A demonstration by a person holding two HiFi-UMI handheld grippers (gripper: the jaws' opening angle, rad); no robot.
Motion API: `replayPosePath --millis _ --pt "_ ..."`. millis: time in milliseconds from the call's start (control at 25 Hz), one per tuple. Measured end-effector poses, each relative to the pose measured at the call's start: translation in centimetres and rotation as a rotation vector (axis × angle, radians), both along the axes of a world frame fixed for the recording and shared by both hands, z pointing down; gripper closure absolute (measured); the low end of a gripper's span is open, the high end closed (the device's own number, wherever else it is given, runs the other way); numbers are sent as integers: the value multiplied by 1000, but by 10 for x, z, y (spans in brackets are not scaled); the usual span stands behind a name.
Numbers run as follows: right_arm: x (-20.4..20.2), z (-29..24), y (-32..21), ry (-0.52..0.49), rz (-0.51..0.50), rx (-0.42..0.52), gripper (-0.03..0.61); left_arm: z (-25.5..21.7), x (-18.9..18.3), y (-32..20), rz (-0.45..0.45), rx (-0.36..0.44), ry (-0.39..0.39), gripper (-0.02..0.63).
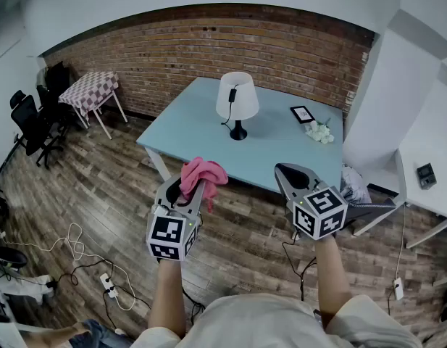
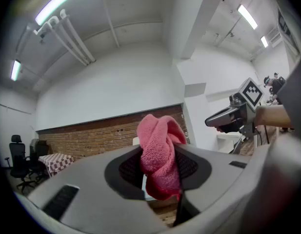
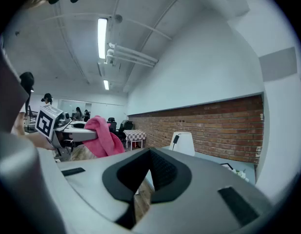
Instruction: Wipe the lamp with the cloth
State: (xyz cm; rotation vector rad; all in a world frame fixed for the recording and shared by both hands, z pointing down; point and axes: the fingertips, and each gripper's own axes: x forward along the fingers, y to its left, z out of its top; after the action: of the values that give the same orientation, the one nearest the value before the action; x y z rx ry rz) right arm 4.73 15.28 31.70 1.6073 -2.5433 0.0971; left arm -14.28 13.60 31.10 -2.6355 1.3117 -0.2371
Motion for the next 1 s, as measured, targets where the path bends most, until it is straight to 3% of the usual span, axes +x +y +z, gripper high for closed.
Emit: replayPosePath --millis 200,600,880,1000 --pt "1 1 -7 16 5 -7 583 -1 3 -3 8 -5 -3 456" --pt "-19 -5 10 -81 -36 3 575 9 -7 5 57 -22 11 456" --pt "-34 0 17 22 29 35 575 17 -22 7 89 -35 18 456" --pt "-37 5 10 1 27 31 575 21 -28 3 90 -37 23 456"
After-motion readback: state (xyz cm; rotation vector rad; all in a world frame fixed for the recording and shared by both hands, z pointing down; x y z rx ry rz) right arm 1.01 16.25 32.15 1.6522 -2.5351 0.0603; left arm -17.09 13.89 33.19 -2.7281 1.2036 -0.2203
